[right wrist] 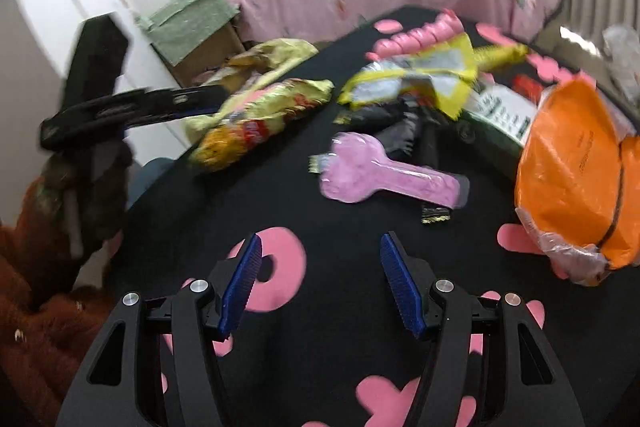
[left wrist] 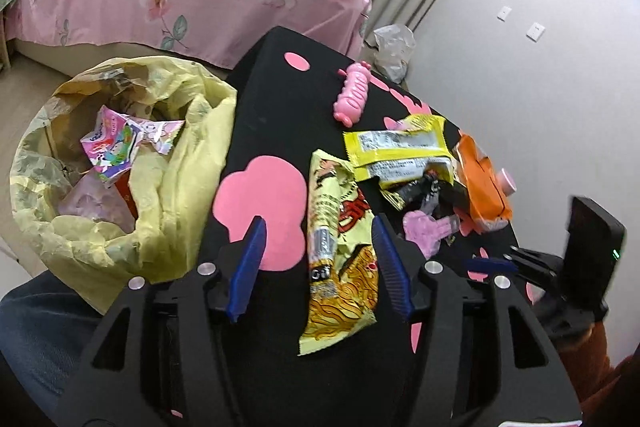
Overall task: Collect trash
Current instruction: 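Lift the yellow snack bag with the left gripper toward the trash bag, then grasp the pink plastic toy with the right gripper while the left gripper holds the snack bag, then carry the snack bag and pink toy over the yellow trash bag, then open both grippers to drop the snack bag and pink toy into the bag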
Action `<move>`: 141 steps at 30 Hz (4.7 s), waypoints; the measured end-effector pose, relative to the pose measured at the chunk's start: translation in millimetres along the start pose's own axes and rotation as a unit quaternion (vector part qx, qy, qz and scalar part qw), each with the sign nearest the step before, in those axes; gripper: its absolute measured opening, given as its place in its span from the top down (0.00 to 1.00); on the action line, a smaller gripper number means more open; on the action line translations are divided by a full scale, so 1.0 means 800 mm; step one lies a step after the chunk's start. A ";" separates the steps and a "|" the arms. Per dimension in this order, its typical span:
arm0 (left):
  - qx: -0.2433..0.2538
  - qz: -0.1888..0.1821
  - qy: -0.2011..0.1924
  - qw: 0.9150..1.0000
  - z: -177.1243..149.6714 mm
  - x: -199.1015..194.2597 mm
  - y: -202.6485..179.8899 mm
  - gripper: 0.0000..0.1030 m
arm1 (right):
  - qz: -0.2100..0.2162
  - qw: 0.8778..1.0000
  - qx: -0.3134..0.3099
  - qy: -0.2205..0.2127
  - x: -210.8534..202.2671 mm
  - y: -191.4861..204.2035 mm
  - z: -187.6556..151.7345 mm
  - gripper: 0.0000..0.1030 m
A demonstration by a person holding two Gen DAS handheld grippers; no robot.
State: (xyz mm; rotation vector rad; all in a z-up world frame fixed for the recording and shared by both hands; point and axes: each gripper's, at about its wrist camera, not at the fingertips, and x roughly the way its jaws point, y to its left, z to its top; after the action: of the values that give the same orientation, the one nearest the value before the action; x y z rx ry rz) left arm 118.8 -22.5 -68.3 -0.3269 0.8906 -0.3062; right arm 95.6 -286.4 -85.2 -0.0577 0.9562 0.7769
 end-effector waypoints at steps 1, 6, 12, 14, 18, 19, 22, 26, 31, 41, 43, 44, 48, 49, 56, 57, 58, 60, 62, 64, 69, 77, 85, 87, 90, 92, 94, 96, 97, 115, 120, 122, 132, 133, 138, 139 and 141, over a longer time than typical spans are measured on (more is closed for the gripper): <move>-0.003 0.000 -0.001 1.000 0.000 -0.001 0.002 0.49 | -0.013 1.000 -0.016 -0.011 -0.006 0.006 0.001 0.43; 0.000 0.001 0.009 1.000 -0.005 0.003 0.000 0.49 | -0.096 0.993 -0.056 -0.046 -0.001 -0.005 0.027 0.43; 0.021 0.014 0.019 0.999 -0.007 0.005 -0.008 0.49 | -0.092 0.995 -0.002 -0.034 0.036 -0.044 0.058 0.43; 0.016 0.016 0.015 1.000 -0.006 0.003 -0.004 0.49 | -0.084 0.996 0.011 -0.018 0.041 -0.049 0.051 0.43; 0.005 0.017 0.013 1.000 -0.003 0.002 0.005 0.49 | -0.030 0.999 0.033 0.001 0.032 -0.038 0.019 0.43; 0.005 0.017 0.014 1.000 -0.003 0.003 0.005 0.49 | -0.011 0.999 0.036 0.005 0.028 -0.033 0.013 0.43; 0.006 0.014 0.016 1.000 -0.002 0.006 0.003 0.49 | 0.029 0.999 0.028 0.007 0.015 -0.016 0.001 0.43; 0.009 0.008 0.018 1.000 -0.003 0.008 0.000 0.49 | 0.003 0.999 -0.032 -0.018 0.002 0.010 0.010 0.43; 0.007 0.009 0.018 1.000 -0.005 0.005 -0.001 0.49 | -0.034 0.995 -0.096 -0.016 0.033 0.025 0.026 0.45; 0.006 0.014 0.014 1.000 -0.003 -0.002 0.007 0.49 | -0.059 0.994 -0.093 -0.016 0.053 0.022 0.035 0.66; 0.016 0.006 0.020 1.000 -0.002 0.002 -0.001 0.47 | -0.072 0.994 -0.074 -0.039 0.034 0.016 0.037 0.66; 0.022 0.003 0.024 0.999 -0.001 0.004 -0.005 0.44 | -0.076 0.994 -0.064 -0.047 0.026 0.013 0.036 0.66; 0.077 0.013 0.043 0.996 -0.003 0.020 -0.040 0.44 | -0.099 0.992 -0.028 -0.068 0.003 -0.003 0.034 0.66; 0.096 0.022 0.047 0.994 -0.005 0.026 -0.051 0.44 | -0.106 0.992 -0.023 -0.071 0.000 -0.005 0.032 0.66; 0.120 0.091 0.065 0.986 -0.018 0.057 -0.064 0.54 | -0.115 0.990 0.002 -0.083 -0.011 -0.011 0.022 0.66; 0.113 0.087 0.062 0.988 -0.017 0.054 -0.062 0.61 | -0.117 0.989 0.003 -0.087 -0.016 -0.010 0.022 0.66; 0.101 0.070 0.062 0.990 -0.015 0.049 -0.058 0.65 | -0.117 0.989 0.002 -0.091 -0.019 -0.008 0.022 0.66; 0.086 0.040 0.048 0.994 -0.011 0.034 -0.054 0.67 | -0.121 0.988 -0.001 -0.101 -0.027 -0.003 0.025 0.66; 0.087 0.031 0.024 0.995 -0.007 0.014 -0.054 0.68 | -0.128 0.985 -0.010 -0.113 -0.036 0.005 0.031 0.66; 0.086 0.023 -0.002 0.996 -0.001 -0.008 -0.054 0.68 | -0.133 0.982 -0.021 -0.129 -0.046 0.013 0.040 0.66; 0.081 0.025 -0.054 0.995 0.020 -0.052 -0.052 0.68 | -0.148 0.974 -0.045 -0.168 -0.071 0.037 0.071 0.66; 0.057 0.055 -0.119 0.990 0.045 -0.121 -0.010 0.67 | -0.143 0.964 -0.076 -0.211 -0.092 0.086 0.127 0.66; 0.017 0.077 -0.137 0.987 0.044 -0.151 0.042 0.67 | -0.133 0.960 -0.124 -0.211 -0.073 0.135 0.155 0.66; 0.009 0.081 -0.140 0.987 0.041 -0.155 0.052 0.67 | -0.132 0.960 -0.131 -0.207 -0.066 0.143 0.160 0.66; -0.004 0.093 -0.144 0.985 0.039 -0.159 0.071 0.67 | -0.124 0.962 -0.134 -0.203 -0.056 0.151 0.169 0.66; -0.011 0.107 -0.148 0.983 0.039 -0.162 0.086 0.67 | -0.116 0.964 -0.132 -0.199 -0.046 0.154 0.176 0.66; -0.023 0.117 -0.150 0.981 0.039 -0.164 0.102 0.67 | -0.106 0.967 -0.130 -0.194 -0.035 0.157 0.183 0.66; -0.033 0.123 -0.150 0.980 0.038 -0.167 0.118 0.67 | -0.098 0.968 -0.129 -0.190 -0.025 0.160 0.189 0.66; -0.040 0.129 -0.150 0.979 0.036 -0.167 0.128 0.67 | -0.092 0.969 -0.128 -0.187 -0.018 0.162 0.192 0.66; -0.075 0.113 -0.106 0.985 0.042 -0.107 0.207 0.67 | -0.005 0.991 -0.107 -0.085 0.176 0.175 0.277 0.66; -0.074 0.098 -0.087 0.989 0.047 -0.086 0.220 0.67 | 0.006 0.996 -0.071 -0.051 0.231 0.157 0.287 0.66; -0.071 0.095 -0.078 0.990 0.049 -0.074 0.222 0.67 | 0.007 0.998 -0.055 -0.039 0.249 0.147 0.287 0.66; -0.068 0.079 -0.035 0.994 0.047 -0.025 0.231 0.67 | 0.007 1.000 -0.023 -0.001 0.281 0.112 0.276 0.66; -0.070 0.076 -0.034 0.994 0.047 -0.022 0.232 0.67 | 0.007 1.000 -0.021 0.000 0.282 0.110 0.275 0.66; -0.074 0.072 -0.031 0.994 0.047 -0.020 0.232 0.67 | 0.009 1.000 -0.021 -0.001 0.278 0.107 0.273 0.66; -0.074 0.071 -0.030 0.994 0.046 -0.019 0.231 0.67 | 0.008 1.000 -0.023 -0.003 0.278 0.107 0.273 0.66; -0.071 0.069 -0.028 0.995 0.045 -0.019 0.230 0.67 | 0.007 1.000 -0.024 -0.004 0.276 0.108 0.273 0.66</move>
State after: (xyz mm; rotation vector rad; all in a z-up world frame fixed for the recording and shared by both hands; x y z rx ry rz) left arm 161.2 155.5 -110.7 -0.4021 0.8772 -0.1052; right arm 270.6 -16.3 -96.3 -0.0896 0.9307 0.8135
